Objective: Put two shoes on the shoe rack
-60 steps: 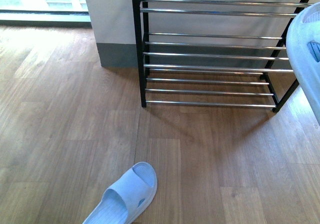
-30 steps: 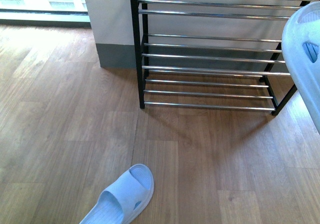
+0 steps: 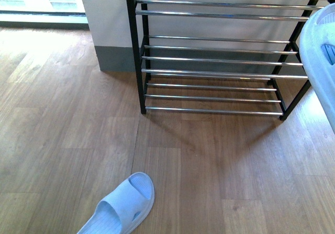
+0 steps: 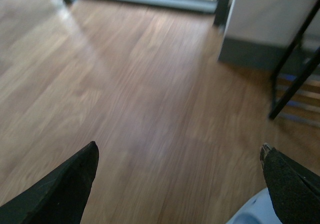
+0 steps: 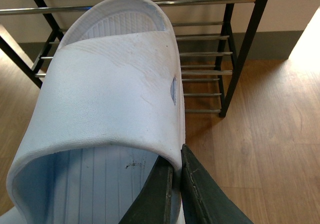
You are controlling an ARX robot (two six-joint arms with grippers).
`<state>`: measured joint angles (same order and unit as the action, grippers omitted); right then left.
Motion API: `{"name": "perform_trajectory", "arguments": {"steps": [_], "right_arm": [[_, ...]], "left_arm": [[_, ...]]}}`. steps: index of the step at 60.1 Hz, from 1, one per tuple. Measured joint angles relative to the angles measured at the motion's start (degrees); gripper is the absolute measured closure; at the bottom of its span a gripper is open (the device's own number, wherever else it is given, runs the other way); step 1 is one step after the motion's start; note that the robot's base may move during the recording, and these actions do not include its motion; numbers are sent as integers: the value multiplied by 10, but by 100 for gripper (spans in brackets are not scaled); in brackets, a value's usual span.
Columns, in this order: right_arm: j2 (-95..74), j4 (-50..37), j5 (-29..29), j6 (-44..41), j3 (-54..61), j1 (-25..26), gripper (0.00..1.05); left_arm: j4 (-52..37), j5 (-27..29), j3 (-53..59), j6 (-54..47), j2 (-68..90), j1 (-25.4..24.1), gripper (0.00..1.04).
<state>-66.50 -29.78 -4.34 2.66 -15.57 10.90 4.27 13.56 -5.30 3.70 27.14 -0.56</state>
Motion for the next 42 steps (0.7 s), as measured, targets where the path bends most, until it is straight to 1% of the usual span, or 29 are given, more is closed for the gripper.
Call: {"name": "perform_trajectory", "arguments": {"steps": [3, 6, 8, 9, 10, 11, 13, 15, 20, 25, 32, 38, 42], "right_arm": [[0, 0, 0, 0, 0, 0, 103], [0, 0, 0, 0, 0, 0, 103], [0, 0, 0, 0, 0, 0, 103], [0, 0, 0, 0, 0, 0, 103], [0, 0, 0, 0, 0, 0, 103], [0, 0, 0, 0, 0, 0, 103], [0, 0, 0, 0, 0, 0, 103], [0, 0, 0, 0, 0, 0, 103], [0, 0, 0, 0, 0, 0, 103], [0, 0, 0, 0, 0, 0, 103], [0, 0, 0, 0, 0, 0, 103], [0, 0, 0, 0, 0, 0, 103], [0, 0, 0, 0, 0, 0, 103]], "left_arm": [[-64, -6, 5, -8, 85, -5, 9], [-157, -16, 7, -20, 198, -7, 9], [-195, -19, 7, -23, 242, -7, 9], [-236, -21, 6, -28, 291, -8, 9], [-255, -21, 5, -29, 315, -9, 9], [-293, -22, 3, -34, 361, -9, 9], [-329, -25, 0, -40, 407, -10, 9], [-397, -31, -10, -46, 501, -10, 9], [-488, -45, -36, -65, 654, -10, 9], [-546, -57, -69, -92, 779, -10, 9], [-583, -59, -119, -145, 916, -4, 9], [-589, -66, -160, -192, 996, 10, 9], [-579, -86, -192, -227, 1044, 23, 9]]}}
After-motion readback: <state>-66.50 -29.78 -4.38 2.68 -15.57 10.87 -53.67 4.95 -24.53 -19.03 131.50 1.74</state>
